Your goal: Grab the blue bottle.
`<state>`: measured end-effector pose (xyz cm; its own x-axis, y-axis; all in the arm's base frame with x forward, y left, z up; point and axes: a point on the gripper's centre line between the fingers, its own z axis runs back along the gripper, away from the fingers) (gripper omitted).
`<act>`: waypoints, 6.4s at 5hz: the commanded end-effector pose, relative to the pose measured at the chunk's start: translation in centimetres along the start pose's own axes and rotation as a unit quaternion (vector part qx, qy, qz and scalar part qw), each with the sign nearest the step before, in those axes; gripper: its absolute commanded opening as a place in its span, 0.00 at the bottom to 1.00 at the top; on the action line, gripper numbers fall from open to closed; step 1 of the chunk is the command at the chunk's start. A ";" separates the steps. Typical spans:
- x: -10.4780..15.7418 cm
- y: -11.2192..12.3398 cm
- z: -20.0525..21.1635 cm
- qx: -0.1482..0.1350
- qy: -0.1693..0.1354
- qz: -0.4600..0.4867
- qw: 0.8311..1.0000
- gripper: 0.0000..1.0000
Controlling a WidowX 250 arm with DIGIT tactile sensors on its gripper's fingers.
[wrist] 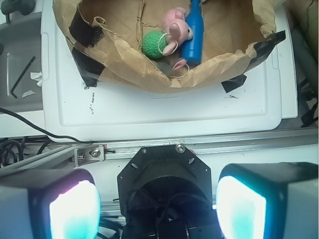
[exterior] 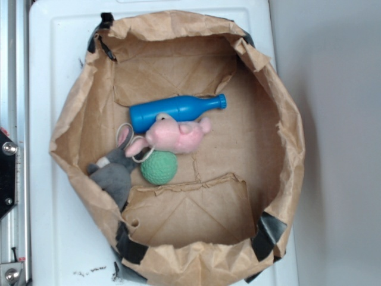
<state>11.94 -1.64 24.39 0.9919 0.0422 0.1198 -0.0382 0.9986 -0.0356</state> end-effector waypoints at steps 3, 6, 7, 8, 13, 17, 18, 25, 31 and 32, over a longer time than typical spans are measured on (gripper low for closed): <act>8.7 1.7 -0.9 0.011 -0.051 0.009 0.999 1.00; 12.7 5.8 -7.3 0.006 -0.049 0.028 0.998 1.00; 15.1 5.9 -8.4 -0.028 -0.040 0.034 0.998 1.00; 18.0 7.2 -9.7 -0.037 -0.023 0.057 0.997 1.00; 18.0 7.6 -17.5 0.009 -0.012 0.044 0.999 1.00; 17.0 9.9 -23.0 0.044 0.001 0.032 0.998 1.00; 16.1 9.6 -23.0 0.049 -0.004 0.032 0.998 0.00; 14.5 5.5 -11.8 -0.003 -0.061 0.022 0.998 0.00; 15.4 5.0 -10.6 -0.025 -0.063 0.021 0.997 1.00; 16.2 4.8 -12.4 -0.025 -0.083 -0.028 0.996 1.00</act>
<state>29.17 3.29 12.80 0.9674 0.0049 0.2531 0.0169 0.9964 -0.0836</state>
